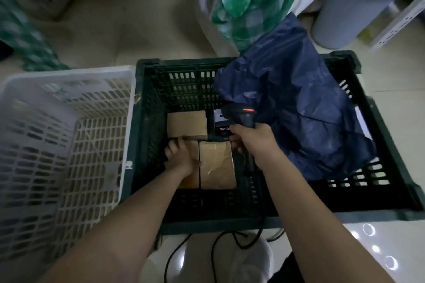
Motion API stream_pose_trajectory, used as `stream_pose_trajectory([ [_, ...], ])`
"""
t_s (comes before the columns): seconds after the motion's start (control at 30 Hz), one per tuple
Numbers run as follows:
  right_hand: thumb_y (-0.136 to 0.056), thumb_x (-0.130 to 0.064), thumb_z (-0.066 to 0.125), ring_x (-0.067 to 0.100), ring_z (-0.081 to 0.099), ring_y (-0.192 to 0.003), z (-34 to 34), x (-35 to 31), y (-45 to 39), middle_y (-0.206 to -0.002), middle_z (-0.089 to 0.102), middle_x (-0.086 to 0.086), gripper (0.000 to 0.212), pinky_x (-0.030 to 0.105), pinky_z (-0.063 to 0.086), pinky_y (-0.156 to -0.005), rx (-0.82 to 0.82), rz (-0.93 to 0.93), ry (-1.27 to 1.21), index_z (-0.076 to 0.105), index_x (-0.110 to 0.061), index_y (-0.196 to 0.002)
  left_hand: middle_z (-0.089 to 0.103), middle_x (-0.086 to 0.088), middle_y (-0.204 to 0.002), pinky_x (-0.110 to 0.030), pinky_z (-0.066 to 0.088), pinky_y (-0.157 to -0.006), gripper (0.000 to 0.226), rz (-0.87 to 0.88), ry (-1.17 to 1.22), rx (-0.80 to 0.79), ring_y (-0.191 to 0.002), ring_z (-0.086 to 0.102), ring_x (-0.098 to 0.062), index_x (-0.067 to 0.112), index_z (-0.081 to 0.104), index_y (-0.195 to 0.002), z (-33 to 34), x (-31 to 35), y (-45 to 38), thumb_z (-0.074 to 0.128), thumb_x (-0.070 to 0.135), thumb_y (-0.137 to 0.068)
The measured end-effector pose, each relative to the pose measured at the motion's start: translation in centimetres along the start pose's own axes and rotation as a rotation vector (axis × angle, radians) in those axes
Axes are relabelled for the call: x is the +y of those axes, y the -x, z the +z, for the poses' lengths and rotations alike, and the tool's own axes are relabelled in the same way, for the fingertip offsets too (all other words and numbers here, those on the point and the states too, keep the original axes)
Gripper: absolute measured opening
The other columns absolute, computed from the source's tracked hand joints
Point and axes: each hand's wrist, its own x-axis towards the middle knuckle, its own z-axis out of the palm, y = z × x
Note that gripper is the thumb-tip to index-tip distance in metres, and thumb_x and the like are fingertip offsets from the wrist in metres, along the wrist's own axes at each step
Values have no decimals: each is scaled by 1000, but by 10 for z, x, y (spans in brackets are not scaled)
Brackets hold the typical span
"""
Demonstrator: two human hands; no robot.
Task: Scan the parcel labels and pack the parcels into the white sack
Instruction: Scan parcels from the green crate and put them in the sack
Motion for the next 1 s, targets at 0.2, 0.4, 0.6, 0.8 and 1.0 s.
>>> stream_pose_trajectory([
  [0.2, -90, -10, 64, 13, 53, -51, 3, -3, -10, -66, 61, 7, 11, 20, 38, -43, -52, 18, -32, 61, -9, -79, 2, -14, -152, -45, 34, -104, 105, -86, -6, -6, -140, 12, -35, 22, 3, -149, 12, 3, -19, 73, 53, -77],
  [0.4, -90, -10, 64, 13, 53, -52, 7, -3, -13, -68, 60, 8, 9, 21, 38, -45, -83, 27, -22, 62, -9, -82, 18, -13, -142, -43, 38, -98, 88, -35, 99, 61, -133, 23, -36, 21, 18, -137, 9, 1, -16, 77, 40, -74],
  [0.6, -90, -10, 64, 13, 54, -53, 14, -6, 3, -70, 59, 10, 13, 20, 39, -45, -61, -27, 10, 61, -9, -78, 19, -9, -140, -38, 31, -103, 93, 252, 309, 167, -133, 25, -33, 28, 15, -142, -30, -4, 26, 78, 35, -73],
  [0.8, -89, -15, 66, 13, 59, -60, 18, -31, 46, -78, 65, 9, 12, 21, 47, -51, -17, -165, 2, 66, -4, -93, 21, -4, -144, -34, 28, -108, 106, 409, 554, 255, -133, 31, -20, 32, 9, -147, -74, -16, 83, 82, 43, -70],
  [1.0, -90, -26, 67, 21, 65, -73, 21, -51, 110, -88, 71, 13, 13, 33, 54, -68, -37, -345, 30, 64, -14, -91, 33, 1, -150, -44, 38, -108, 108, 380, 984, 200, -128, 41, -19, 33, 9, -149, -109, -46, 147, 83, 33, -70],
])
